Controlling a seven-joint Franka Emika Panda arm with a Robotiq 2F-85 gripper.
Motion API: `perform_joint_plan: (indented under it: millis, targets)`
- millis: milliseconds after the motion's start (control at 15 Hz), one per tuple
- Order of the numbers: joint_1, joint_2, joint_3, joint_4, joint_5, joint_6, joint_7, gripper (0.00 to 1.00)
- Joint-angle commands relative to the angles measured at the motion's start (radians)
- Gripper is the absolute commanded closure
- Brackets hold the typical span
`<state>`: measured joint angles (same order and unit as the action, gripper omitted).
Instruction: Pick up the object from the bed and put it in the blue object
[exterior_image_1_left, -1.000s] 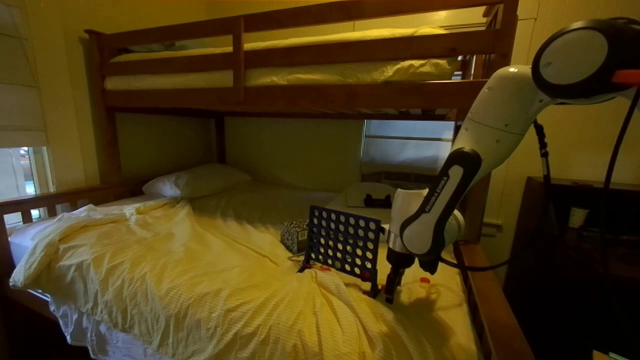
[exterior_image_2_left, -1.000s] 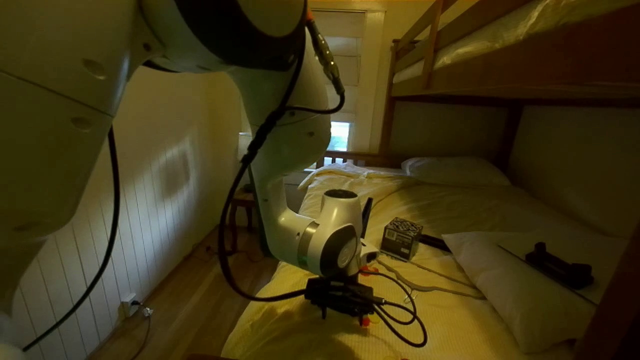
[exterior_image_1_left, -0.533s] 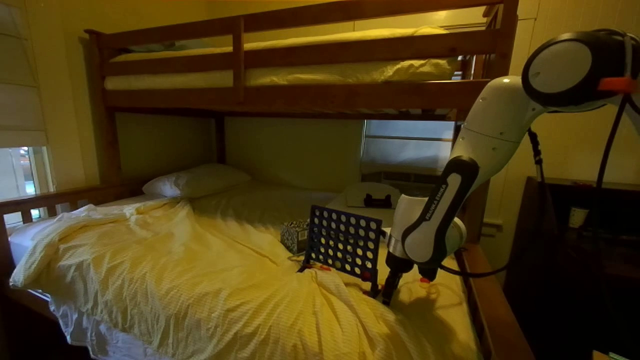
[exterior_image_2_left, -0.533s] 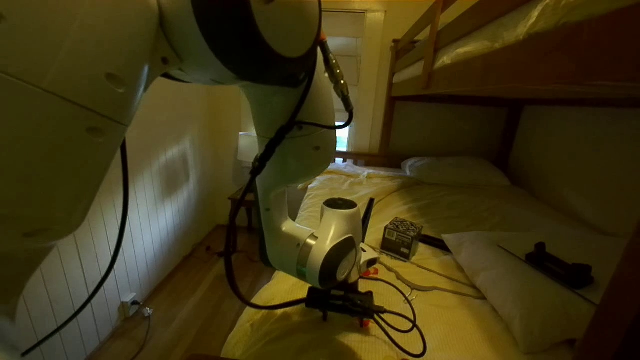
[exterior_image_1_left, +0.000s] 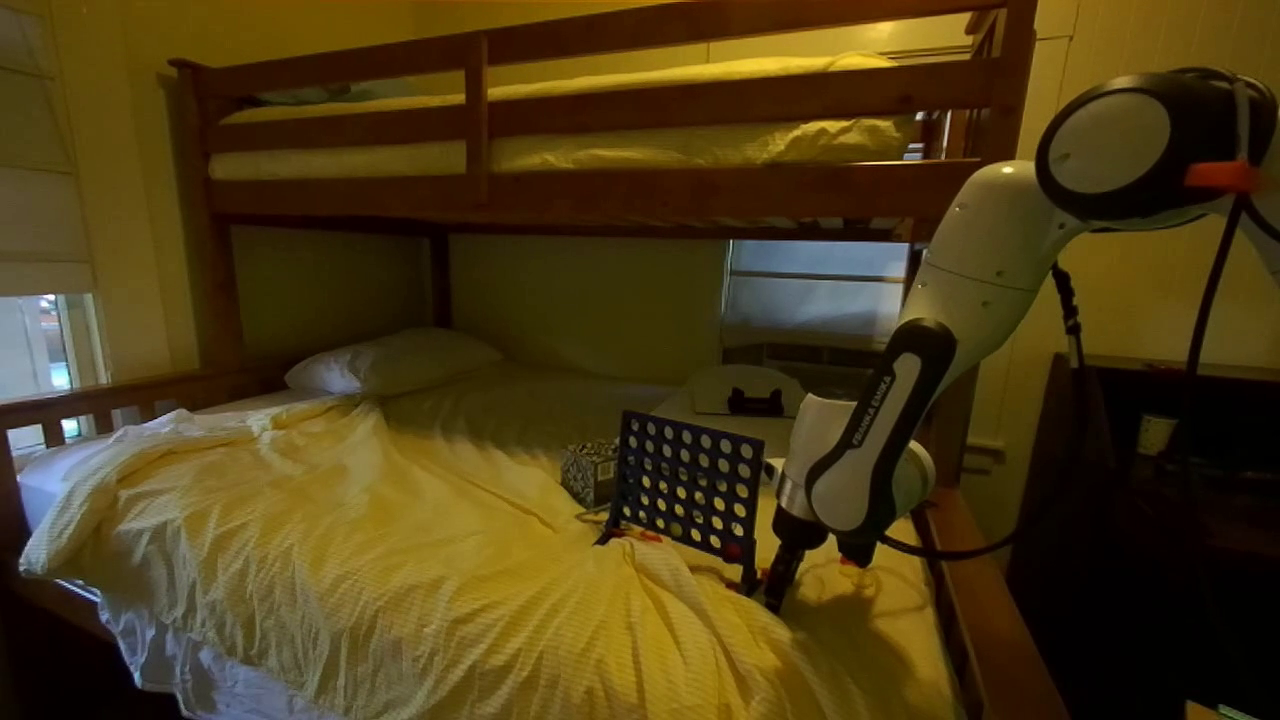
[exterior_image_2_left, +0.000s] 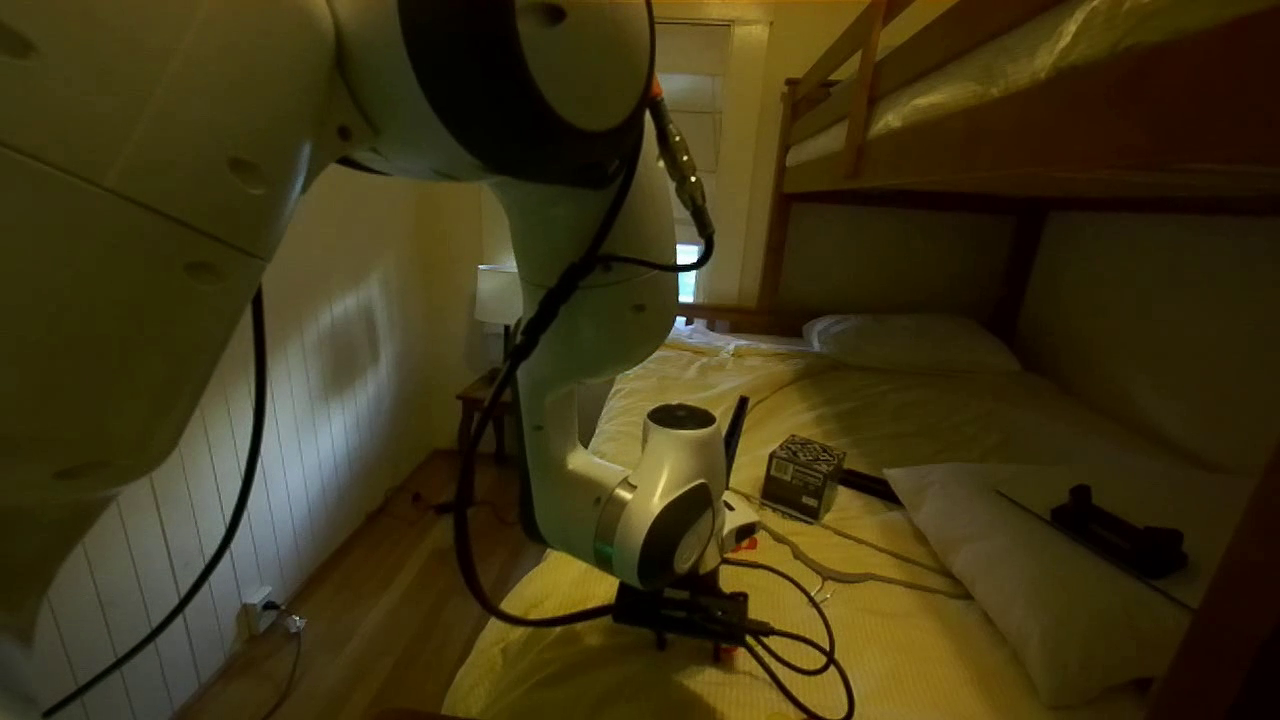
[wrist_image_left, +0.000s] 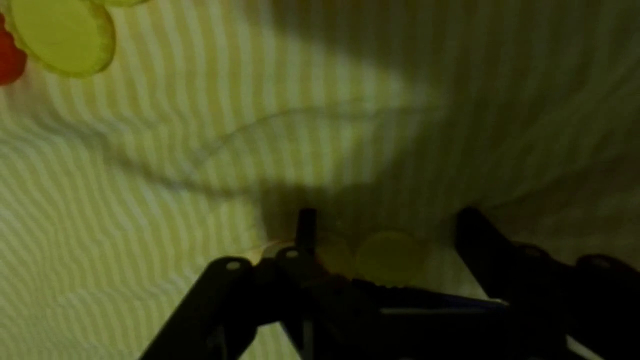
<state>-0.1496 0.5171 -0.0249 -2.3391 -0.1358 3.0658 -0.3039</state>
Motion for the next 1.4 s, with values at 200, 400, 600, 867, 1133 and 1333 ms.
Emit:
perform_joint_plan:
  millis: [200,400,600,867,1133,1333]
  targets:
    - [-0.022,0.009,0.011,-0.001,-0.018,0.042,0.004,0.77]
    - [-0.015,0.011,0.003,0.003,-0.02,0.038,0.007,0.97]
    - [-0.011,0.012,-0.001,0.003,-0.021,0.036,0.009,0.97]
    - [-0.021,0.006,0.009,-0.005,-0.019,0.04,0.004,0.73]
    - [-0.021,0.006,0.01,-0.002,-0.02,0.053,0.005,0.47]
    - [-0.019,0.007,0.009,0.001,-0.021,0.058,0.006,0.27]
